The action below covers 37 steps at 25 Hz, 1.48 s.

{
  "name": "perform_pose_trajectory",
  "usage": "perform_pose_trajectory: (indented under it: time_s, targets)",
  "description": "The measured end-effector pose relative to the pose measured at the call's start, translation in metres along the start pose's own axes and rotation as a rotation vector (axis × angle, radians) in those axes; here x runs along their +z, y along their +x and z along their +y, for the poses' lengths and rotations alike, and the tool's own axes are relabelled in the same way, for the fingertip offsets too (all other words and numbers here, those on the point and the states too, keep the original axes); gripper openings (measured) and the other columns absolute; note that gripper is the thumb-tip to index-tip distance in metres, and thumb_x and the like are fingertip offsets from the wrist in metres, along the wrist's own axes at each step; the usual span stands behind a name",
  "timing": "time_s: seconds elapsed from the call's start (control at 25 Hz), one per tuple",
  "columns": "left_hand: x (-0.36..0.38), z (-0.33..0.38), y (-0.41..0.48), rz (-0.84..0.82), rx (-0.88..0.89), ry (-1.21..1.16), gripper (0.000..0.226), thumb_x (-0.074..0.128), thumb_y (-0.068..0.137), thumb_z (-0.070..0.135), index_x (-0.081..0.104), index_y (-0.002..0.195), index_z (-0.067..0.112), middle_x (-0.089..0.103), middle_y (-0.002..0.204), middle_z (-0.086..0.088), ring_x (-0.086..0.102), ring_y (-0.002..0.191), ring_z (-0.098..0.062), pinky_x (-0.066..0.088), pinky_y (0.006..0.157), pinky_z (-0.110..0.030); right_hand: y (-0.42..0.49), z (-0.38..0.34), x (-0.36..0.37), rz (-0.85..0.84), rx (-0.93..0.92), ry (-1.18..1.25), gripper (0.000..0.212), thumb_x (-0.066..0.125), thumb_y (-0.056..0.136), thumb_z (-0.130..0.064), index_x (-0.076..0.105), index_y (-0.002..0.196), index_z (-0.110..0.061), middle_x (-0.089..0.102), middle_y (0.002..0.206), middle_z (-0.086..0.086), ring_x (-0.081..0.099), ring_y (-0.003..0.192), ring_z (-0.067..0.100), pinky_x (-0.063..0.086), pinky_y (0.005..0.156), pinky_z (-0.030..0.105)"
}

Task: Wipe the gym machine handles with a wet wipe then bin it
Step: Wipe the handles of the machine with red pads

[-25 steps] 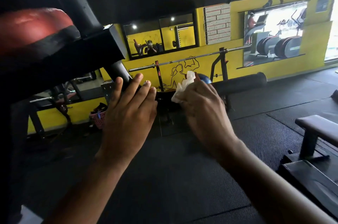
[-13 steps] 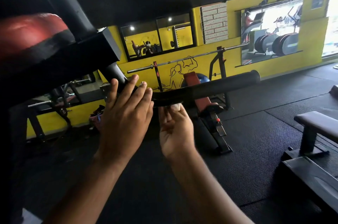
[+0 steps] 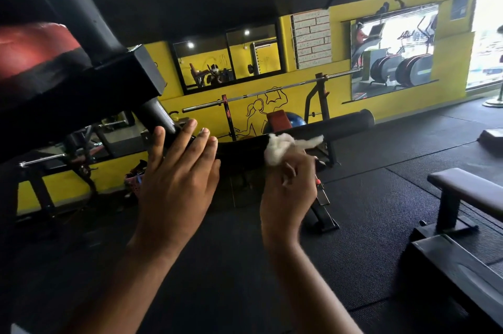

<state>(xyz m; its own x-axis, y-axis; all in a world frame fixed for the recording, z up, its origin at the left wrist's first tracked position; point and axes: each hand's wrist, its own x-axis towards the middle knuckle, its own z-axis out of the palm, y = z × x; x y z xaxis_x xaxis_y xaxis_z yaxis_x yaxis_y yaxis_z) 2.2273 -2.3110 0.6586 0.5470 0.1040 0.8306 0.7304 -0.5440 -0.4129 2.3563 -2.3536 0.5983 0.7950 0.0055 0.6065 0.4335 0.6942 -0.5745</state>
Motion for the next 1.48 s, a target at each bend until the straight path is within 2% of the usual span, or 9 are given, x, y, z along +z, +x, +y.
perform_pose_trajectory:
  time_s: [0.12,0.28,0.48,0.6,0.76,0.92,1.08,1.36,1.48]
  targets:
    - [0.000,0.000,0.000,-0.008,0.000,-0.003,0.036,0.052,0.100,0.025,0.062,0.127,0.002,0.060,0.133,-0.015,0.043,0.137,-0.031,0.006,0.122,-0.049,0.019,0.012,-0.009,-0.071,-0.339,-0.346,0.010,0.076,0.079,-0.007,0.073,0.089,-0.007,0.067,0.103,0.005,0.055,0.101,0.016,0.045,0.087,0.021]
    - [0.002,0.001,-0.001,-0.017,0.001,0.009,0.036,0.054,0.100,0.024,0.062,0.126,0.003,0.060,0.134,-0.014,0.042,0.138,-0.031,0.005,0.122,-0.048,0.021,0.005,-0.015,-0.201,-0.310,-0.392,0.015,0.075,0.085,-0.009,0.074,0.100,-0.007,0.054,0.126,0.009,0.051,0.112,0.014,0.050,0.086,0.023]
    - [0.003,0.004,-0.001,-0.012,-0.014,-0.009,0.036,0.053,0.100,0.026,0.063,0.125,0.003,0.060,0.133,-0.015,0.043,0.137,-0.031,0.004,0.122,-0.048,0.028,-0.001,-0.016,-0.377,-0.456,-0.567,0.023,0.069,0.087,-0.004,0.071,0.109,-0.009,0.069,0.116,0.005,0.057,0.108,0.022,0.047,0.089,0.029]
    - [0.004,0.005,-0.001,-0.001,-0.006,-0.023,0.035,0.054,0.099,0.026,0.064,0.123,0.003,0.061,0.132,-0.014,0.044,0.137,-0.032,0.004,0.122,-0.048,0.052,-0.020,-0.017,-0.649,-0.588,-0.753,0.034,0.068,0.084,-0.005,0.068,0.117,-0.013,0.068,0.119,0.004,0.059,0.111,0.024,0.046,0.093,0.033]
    - [0.006,0.008,-0.001,0.024,-0.009,-0.031,0.033,0.053,0.100,0.024,0.065,0.121,0.003,0.064,0.128,-0.014,0.046,0.135,-0.032,0.003,0.122,-0.047,0.081,-0.050,-0.007,-0.895,-0.496,-0.935,0.034,0.065,0.088,-0.011,0.062,0.121,-0.019,0.066,0.121,-0.001,0.060,0.113,0.018,0.041,0.098,0.032]
    - [0.008,0.011,0.001,0.022,-0.015,-0.067,0.033,0.053,0.099,0.024,0.065,0.122,0.004,0.064,0.128,-0.013,0.047,0.134,-0.031,0.001,0.122,-0.045,0.128,-0.052,0.002,-1.132,-0.421,-0.982,0.025,0.061,0.092,-0.010,0.059,0.114,-0.022,0.065,0.102,-0.007,0.062,0.083,0.007,0.044,0.061,0.013]
    - [0.012,0.016,0.001,0.029,-0.016,-0.088,0.031,0.054,0.099,0.023,0.066,0.122,0.005,0.065,0.126,-0.013,0.050,0.132,-0.030,0.004,0.122,-0.047,0.144,-0.054,0.018,-1.323,-0.428,-0.991,0.017,0.058,0.095,-0.013,0.066,0.107,-0.022,0.053,0.085,-0.016,0.051,0.072,-0.003,0.036,0.057,0.008]
    - [0.013,0.022,0.006,0.015,-0.020,-0.109,0.032,0.052,0.099,0.026,0.066,0.120,0.006,0.067,0.123,-0.013,0.054,0.128,-0.029,0.008,0.121,-0.051,0.150,-0.057,0.023,-1.410,-0.521,-1.089,0.020,0.055,0.095,-0.011,0.068,0.107,-0.018,0.056,0.095,-0.013,0.051,0.082,-0.001,0.030,0.056,0.007]
    - [0.016,0.023,0.007,0.009,-0.016,-0.126,0.032,0.053,0.098,0.026,0.066,0.120,0.006,0.067,0.123,-0.012,0.054,0.128,-0.029,0.008,0.121,-0.051,0.142,-0.054,0.004,-1.184,-0.435,-1.103,0.019,0.058,0.092,-0.010,0.066,0.107,-0.020,0.052,0.086,-0.013,0.060,0.083,0.004,0.036,0.056,0.009]
